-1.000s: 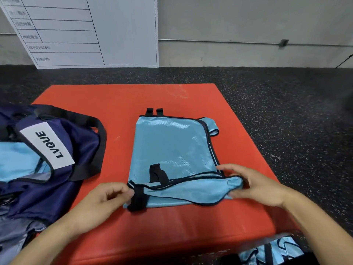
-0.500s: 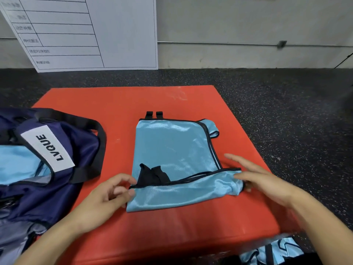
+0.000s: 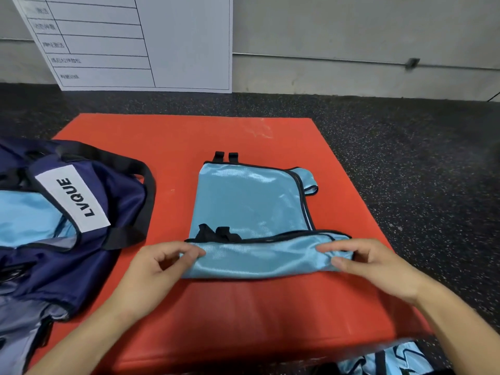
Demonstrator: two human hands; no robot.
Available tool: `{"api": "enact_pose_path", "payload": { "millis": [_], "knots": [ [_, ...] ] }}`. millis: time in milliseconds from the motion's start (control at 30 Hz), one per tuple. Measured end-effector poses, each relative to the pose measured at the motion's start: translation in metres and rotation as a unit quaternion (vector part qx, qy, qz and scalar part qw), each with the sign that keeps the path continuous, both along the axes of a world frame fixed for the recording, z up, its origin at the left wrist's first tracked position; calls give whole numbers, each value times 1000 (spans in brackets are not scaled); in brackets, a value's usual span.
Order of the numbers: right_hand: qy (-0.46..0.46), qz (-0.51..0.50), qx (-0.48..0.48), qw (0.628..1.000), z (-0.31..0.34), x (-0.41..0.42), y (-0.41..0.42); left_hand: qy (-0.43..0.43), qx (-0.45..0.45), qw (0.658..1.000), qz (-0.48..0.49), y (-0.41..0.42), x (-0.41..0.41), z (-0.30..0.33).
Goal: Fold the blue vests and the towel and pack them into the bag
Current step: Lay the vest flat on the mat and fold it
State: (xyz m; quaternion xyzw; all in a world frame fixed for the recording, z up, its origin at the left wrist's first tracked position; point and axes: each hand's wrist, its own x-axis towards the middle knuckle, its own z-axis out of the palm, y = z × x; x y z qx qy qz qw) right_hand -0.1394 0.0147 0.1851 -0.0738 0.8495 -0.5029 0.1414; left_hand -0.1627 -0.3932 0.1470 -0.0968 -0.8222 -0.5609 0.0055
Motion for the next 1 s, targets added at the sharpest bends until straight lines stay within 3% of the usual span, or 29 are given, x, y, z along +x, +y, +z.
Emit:
{"api": "enact_pose_path", "payload": {
  "millis": [100, 200, 400, 667, 1000],
  "knots": [
    [-21, 21, -19, 999, -3, -8, -2, -40, 21, 997, -55, 1, -3, -4],
    [-38, 67, 27, 997, -11, -14, -7, -57, -25, 995, -84, 1, -8, -5],
    [56, -69, -56, 994, -21, -29, -21, -30, 42, 998, -26, 3, -14, -7],
    [-14, -99, -92, 991, -35, -37, -29, -119, 33, 992, -35, 4, -19, -15],
    [-51, -56, -41, 996, -27, 2, -28, -94, -26, 994, -59, -9, 11, -8]
  ]
}}
